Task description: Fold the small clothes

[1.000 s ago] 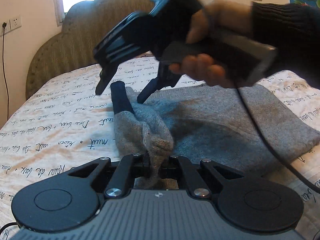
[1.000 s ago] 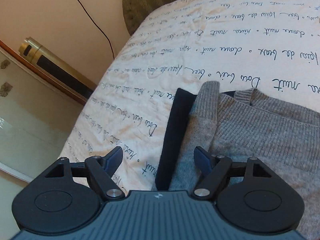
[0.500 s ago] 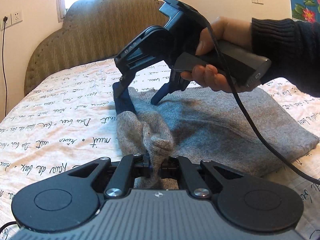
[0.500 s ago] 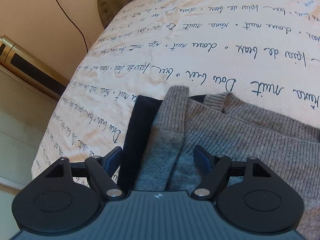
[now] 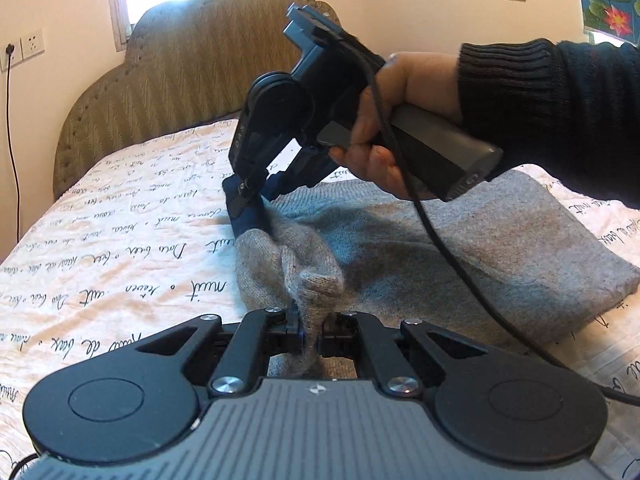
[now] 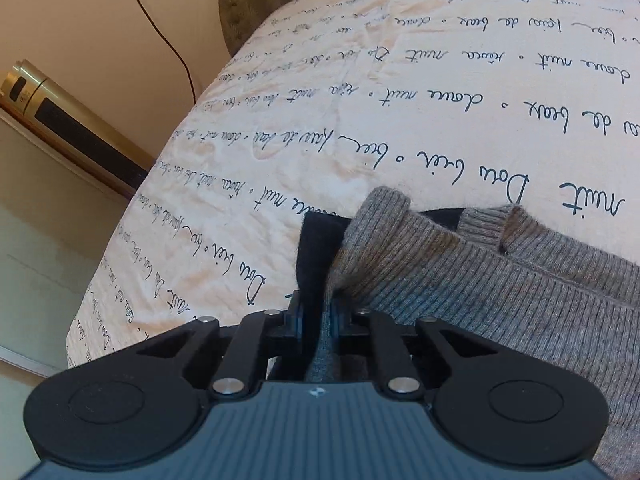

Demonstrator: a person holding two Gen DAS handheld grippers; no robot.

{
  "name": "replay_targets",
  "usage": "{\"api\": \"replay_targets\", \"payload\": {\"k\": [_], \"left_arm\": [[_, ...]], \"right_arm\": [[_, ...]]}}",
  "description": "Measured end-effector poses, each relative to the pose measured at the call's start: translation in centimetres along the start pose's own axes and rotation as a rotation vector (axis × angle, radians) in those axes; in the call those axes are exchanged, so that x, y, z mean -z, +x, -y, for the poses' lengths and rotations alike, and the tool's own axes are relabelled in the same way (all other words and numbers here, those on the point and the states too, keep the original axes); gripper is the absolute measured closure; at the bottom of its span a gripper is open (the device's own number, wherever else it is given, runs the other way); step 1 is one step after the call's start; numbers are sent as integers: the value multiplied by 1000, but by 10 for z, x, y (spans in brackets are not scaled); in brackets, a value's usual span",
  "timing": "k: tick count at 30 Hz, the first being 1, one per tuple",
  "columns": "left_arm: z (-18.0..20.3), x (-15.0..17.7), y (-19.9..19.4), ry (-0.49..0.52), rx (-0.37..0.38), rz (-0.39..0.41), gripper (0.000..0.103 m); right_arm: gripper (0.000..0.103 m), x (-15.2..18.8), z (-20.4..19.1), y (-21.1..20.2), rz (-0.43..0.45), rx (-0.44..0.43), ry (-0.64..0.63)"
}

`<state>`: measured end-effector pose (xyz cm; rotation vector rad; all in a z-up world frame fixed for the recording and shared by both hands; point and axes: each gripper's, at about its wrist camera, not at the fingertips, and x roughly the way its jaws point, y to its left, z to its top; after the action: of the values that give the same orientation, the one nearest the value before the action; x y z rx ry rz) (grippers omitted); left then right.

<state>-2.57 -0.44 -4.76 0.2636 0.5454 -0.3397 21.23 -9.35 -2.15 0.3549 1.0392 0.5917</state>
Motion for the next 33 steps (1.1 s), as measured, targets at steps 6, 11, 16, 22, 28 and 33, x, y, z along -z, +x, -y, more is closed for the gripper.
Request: {"api": "replay_targets", "payload": {"k": [6, 11, 16, 22, 28, 33], "left_arm": [[31, -18, -17, 46, 87, 61, 99], [91, -40, -22, 106, 239, 118, 99], [157, -46, -4, 145, 372, 78, 99], [204, -44, 22, 171, 423, -11, 99], [214, -38, 40, 202, 424, -69, 87], [166, -40, 8, 165, 553, -25, 48]], "right_arm": [[92, 11, 17, -65, 89, -6, -62], [92, 32, 65, -149, 155, 61, -55], [92, 67, 139, -196, 172, 152, 56], [92, 100, 191, -206, 186, 173, 135], [85, 107, 215, -195, 195, 120, 209], [69, 121, 230, -227, 325, 55, 324]]}}
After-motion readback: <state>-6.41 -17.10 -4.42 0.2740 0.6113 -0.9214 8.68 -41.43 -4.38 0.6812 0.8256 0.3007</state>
